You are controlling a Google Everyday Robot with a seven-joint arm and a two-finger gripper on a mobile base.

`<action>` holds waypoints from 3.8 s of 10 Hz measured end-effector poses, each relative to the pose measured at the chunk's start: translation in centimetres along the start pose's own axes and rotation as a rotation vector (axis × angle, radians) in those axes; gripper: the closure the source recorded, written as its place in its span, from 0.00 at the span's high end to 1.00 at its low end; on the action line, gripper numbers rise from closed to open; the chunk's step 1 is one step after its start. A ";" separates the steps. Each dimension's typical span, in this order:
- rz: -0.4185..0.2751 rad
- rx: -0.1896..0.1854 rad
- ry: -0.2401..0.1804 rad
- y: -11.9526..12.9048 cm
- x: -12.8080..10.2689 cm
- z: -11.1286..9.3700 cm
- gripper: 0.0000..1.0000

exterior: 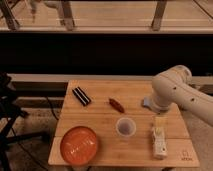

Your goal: Pick up the ceramic cup

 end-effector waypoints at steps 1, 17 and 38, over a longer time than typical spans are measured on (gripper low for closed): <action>-0.010 0.001 0.001 0.2 -0.1 -0.2 1.00; -0.151 -0.078 -0.088 3.1 -10.2 2.3 1.00; -0.149 -0.099 -0.245 2.9 -9.7 6.5 0.80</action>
